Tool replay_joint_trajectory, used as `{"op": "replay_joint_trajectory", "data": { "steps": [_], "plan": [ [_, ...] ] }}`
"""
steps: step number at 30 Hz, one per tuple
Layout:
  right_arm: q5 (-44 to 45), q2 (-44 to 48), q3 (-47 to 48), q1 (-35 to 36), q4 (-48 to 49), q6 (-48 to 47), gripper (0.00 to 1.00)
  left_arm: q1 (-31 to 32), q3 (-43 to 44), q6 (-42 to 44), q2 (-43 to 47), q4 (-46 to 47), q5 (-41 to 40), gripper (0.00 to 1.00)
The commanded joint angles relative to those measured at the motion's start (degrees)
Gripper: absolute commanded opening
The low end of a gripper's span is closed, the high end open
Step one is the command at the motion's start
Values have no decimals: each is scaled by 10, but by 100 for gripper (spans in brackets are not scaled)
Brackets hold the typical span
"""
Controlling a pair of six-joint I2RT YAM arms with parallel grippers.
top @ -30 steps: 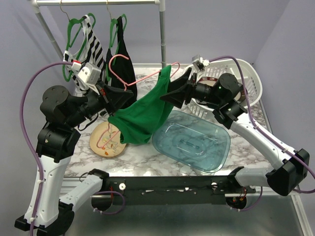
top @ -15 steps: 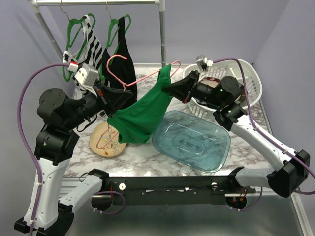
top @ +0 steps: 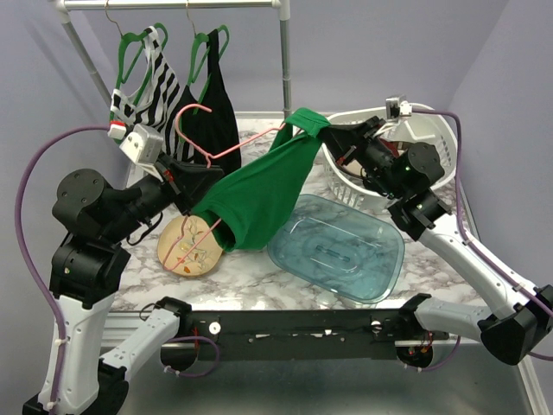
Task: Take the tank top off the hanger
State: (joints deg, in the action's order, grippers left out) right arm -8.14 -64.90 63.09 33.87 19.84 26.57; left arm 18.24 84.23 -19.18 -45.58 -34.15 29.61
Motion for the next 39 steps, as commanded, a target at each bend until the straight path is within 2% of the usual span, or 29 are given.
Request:
{"op": "replay_joint_trajectory", "data": {
  "steps": [1, 8, 12, 15, 21, 23, 30, 39],
  "plan": [
    [24, -21, -25, -26, 11, 33, 1, 0, 30, 12, 15, -6, -21, 0],
    [-16, -39, -17, -62, 23, 73, 1, 8, 25, 26, 8, -14, -37, 0],
    [-30, -52, 18, -77, -35, 89, 1, 8, 10, 25, 18, 7, -52, 0],
    [-65, -66, 11, -77, -25, 93, 1, 8, 12, 17, 23, 23, -61, 0],
    [-242, -111, -2, -76, 37, 153, 1, 8, -17, -9, 49, 98, -95, 0],
    [-295, -122, -12, -71, 60, 181, 1, 8, -36, -15, 59, 130, -99, 0],
    [-329, -122, -22, -47, 57, 172, 1, 8, -68, -31, 66, 165, -117, 0],
    [-385, -142, -6, 37, 69, 177, 1, 8, -146, -68, 79, 335, -188, 0]
  ]
}}
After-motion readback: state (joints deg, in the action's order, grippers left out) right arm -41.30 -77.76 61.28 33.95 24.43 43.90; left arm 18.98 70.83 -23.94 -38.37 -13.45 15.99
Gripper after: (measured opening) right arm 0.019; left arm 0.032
